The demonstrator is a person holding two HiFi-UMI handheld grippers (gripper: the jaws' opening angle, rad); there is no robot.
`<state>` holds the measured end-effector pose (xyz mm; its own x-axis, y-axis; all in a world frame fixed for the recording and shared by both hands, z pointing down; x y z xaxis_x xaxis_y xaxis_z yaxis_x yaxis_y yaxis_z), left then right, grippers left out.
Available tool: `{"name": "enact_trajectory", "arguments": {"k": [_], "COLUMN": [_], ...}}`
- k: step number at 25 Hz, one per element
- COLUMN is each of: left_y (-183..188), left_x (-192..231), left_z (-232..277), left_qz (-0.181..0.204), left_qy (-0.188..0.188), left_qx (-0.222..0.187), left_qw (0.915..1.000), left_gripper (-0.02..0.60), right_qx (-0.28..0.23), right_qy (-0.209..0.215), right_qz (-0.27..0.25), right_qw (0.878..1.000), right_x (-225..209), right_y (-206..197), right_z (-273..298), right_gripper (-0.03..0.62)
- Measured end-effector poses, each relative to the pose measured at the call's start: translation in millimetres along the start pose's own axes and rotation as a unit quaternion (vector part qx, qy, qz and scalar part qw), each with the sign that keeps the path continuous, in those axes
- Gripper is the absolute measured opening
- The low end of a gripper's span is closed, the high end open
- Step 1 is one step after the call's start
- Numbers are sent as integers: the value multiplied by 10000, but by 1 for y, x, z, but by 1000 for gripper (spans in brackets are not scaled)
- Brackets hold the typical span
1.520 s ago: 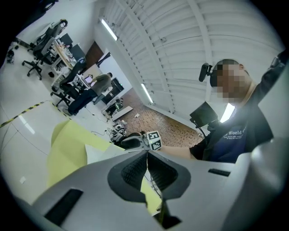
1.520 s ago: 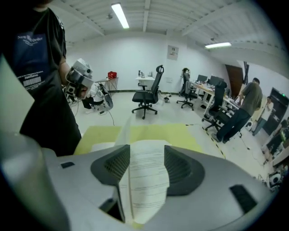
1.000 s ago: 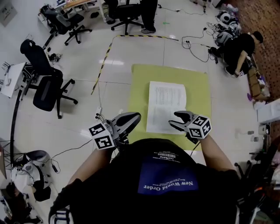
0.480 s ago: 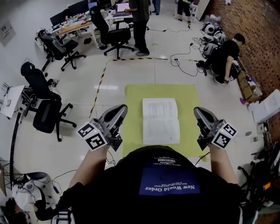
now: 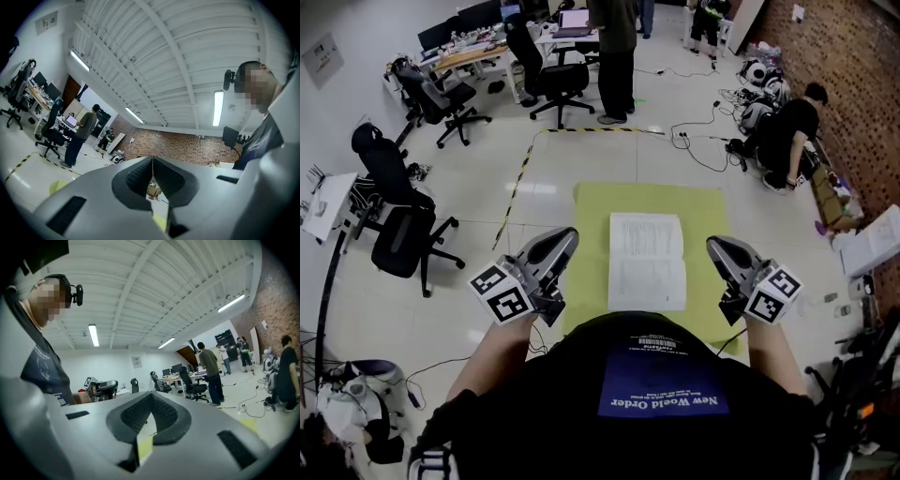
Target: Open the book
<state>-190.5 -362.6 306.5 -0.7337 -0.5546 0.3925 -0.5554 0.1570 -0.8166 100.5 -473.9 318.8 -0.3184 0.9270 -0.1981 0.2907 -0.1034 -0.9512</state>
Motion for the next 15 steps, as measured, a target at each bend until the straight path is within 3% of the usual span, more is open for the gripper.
{"name": "enact_trajectory", "arguments": {"k": [15], "left_y": [5], "left_x": [6], "left_z": [-19], "left_qz": [5], "left_qy": [96], "left_qx": [-26], "left_qw": [10000], "left_gripper": [11], "right_qx": [159], "right_qy": [259], "right_qz": [-137], "right_qw": [9994], "right_x": [14], "right_y": [-9], "right_z": [17], "right_gripper": [-15]}}
Point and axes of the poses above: the fingertips, and each gripper's own axes: z forward along the fingers, x to its left, y out of its top, the point moved 4 cm from there along -z, backward along the fingers, and after that the axes turned 15 degrees about -x, right-handed, at the moved point
